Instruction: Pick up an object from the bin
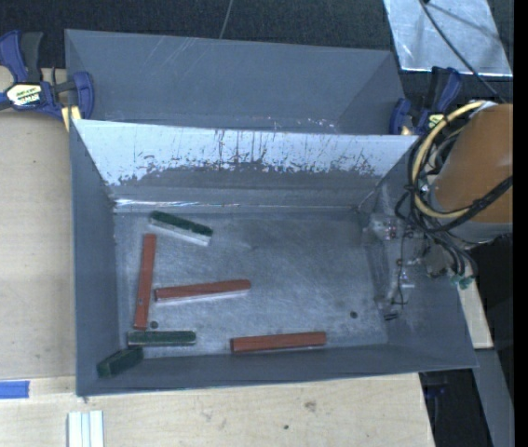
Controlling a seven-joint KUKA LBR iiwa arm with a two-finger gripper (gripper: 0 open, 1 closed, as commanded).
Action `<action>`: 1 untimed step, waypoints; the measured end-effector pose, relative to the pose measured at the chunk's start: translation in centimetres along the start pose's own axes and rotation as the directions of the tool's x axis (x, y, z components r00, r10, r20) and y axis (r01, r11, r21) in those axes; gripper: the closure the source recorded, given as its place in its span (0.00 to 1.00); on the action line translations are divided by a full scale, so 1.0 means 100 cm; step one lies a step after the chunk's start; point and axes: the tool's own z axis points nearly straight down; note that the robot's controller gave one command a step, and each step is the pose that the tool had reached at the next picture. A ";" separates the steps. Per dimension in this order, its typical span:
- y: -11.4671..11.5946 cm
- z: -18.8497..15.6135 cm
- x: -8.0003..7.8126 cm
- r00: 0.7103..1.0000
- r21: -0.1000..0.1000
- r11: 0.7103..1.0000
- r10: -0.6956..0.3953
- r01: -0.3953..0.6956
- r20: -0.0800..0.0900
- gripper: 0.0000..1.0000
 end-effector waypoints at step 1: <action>0.008 0.064 -0.001 0.995 -0.001 0.995 0.104 -0.104 -0.001 0.00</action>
Offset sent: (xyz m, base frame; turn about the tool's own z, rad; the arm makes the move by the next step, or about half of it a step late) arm -0.0248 0.0771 -0.0955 0.0185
